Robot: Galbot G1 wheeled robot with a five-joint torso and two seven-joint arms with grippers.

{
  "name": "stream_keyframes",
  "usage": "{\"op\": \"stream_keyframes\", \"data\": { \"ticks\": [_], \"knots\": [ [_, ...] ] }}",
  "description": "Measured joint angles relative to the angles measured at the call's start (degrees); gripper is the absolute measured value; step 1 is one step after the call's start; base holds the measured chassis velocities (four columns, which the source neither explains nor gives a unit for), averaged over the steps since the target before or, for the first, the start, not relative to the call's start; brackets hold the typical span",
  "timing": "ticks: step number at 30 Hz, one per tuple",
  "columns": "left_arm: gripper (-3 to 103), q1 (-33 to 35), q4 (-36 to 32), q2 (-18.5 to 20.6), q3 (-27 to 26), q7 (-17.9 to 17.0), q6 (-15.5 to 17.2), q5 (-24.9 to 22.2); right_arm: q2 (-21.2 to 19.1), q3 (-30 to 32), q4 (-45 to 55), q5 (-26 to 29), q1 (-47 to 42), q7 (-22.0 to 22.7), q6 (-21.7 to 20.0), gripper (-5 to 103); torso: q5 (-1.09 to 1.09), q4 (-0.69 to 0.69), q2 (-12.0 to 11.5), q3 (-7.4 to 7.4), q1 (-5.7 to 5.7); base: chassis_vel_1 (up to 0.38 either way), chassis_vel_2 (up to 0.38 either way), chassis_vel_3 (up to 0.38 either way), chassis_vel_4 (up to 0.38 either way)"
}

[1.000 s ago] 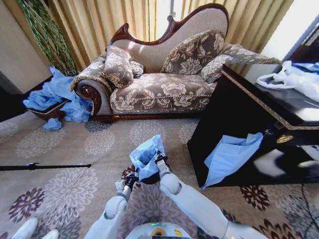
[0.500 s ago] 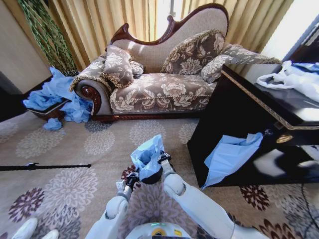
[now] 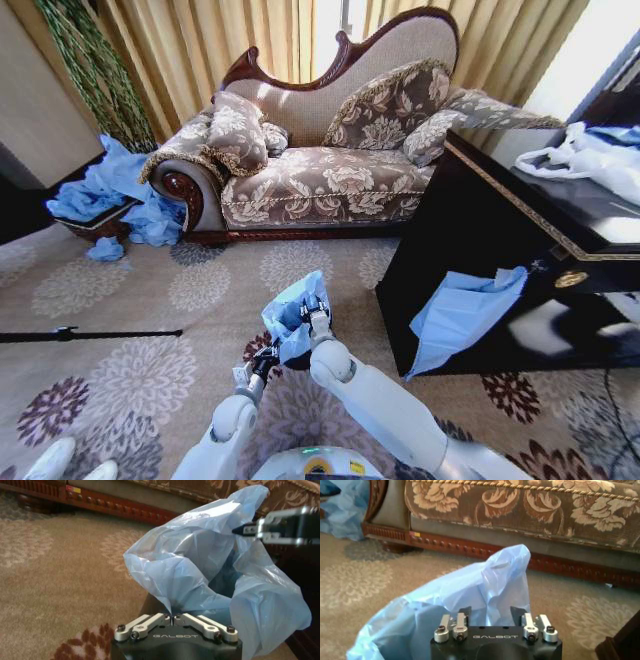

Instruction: Place a garbage bag over the trash bin.

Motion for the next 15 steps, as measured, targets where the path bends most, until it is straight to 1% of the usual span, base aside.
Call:
{"op": "stream_keyframes", "data": {
  "ticks": [1, 2, 3, 4, 5, 6, 8, 10, 11, 14, 15],
  "knots": [
    [0, 0.0, 0.0, 0.0, 0.0, 0.0, 0.0, 0.0, 0.0, 0.0, 0.0, 0.0, 0.0, 0.0, 0.0, 52, 0.0, 0.0, 0.0, 0.0, 0.0, 0.0, 0.0, 0.0, 0.0],
    [0, 0.1, -0.1, 0.0, 0.0, 0.2, -0.1, 0.0, -0.3, 0.1, -0.7, -1.4, -0.5, -0.6, 0.0, 62, 0.0, 0.0, 0.0, 0.0, 0.0, 0.0, 0.0, 0.0, 0.0],
    [0, 0.1, -0.1, 0.0, 0.0, 0.3, -0.3, 0.0, -0.3, 0.3, -1.2, -2.2, -0.7, -0.9, 0.1, 68, 0.0, 0.0, 0.0, 0.0, 0.0, 0.0, 0.0, 0.0, 0.0],
    [0, 0.1, -0.1, 0.0, 0.0, 0.3, -0.3, 0.0, -0.3, 0.3, -1.2, -2.2, -0.7, -0.9, 0.1, 68, 0.0, 0.0, 0.0, 0.0, 0.0, 0.0, 0.0, 0.0, 0.0],
    [0, 0.1, -0.1, 0.0, 0.0, 0.4, -0.4, 0.0, -0.3, 0.5, -2.0, -3.1, -0.9, -1.3, 0.3, 75, 0.0, 0.0, 0.0, 0.0, 0.0, 0.0, 0.0, 0.0, 0.0],
    [0, 0.1, -0.1, 0.0, 0.0, 0.4, -0.5, 0.0, -0.2, 0.8, -2.9, -4.2, -1.2, -1.7, 0.6, 72, 0.0, 0.0, 0.0, 0.0, 0.0, 0.0, 0.0, 0.0, 0.0],
    [0, 0.1, -0.1, 0.0, 0.0, 0.4, -0.5, -0.1, -0.1, 0.9, -3.3, -4.7, -1.2, -1.9, 0.7, 72, 0.0, 0.0, 0.0, 0.0, 0.0, 0.0, 0.0, 0.0, 0.0],
    [0, 0.0, -0.1, 0.0, 0.1, 0.5, -0.7, -0.1, 0.1, 1.0, -4.5, -5.7, -1.4, -2.4, 1.1, 64, 0.0, 0.0, 0.0, 0.0, 0.0, 0.0, 0.0, 0.0, 0.0],
    [0, 0.0, -0.1, 0.0, 0.1, 0.5, -0.7, -0.1, 0.1, 1.0, -4.5, -5.7, -1.4, -2.4, 1.1, 64, 0.0, 0.0, 0.0, 0.0, 0.0, 0.0, 0.0, 0.0, 0.0],
    [0, 0.0, -0.2, 0.0, 0.1, 0.5, -0.7, -0.1, 0.6, 1.3, -5.1, -6.5, -1.4, -2.5, 1.3, 51, 0.0, 0.01, 0.0, 0.0, 0.0, 0.0, 0.0, 0.0, 0.0],
    [0, 0.0, -0.2, 0.0, 0.1, 0.5, -0.7, -0.1, 0.6, 1.3, -5.1, -6.5, -1.4, -2.5, 1.3, 51, 0.0, 0.01, 0.0, 0.0, 0.0, 0.0, 0.0, 0.0, 0.0]
  ]
}}
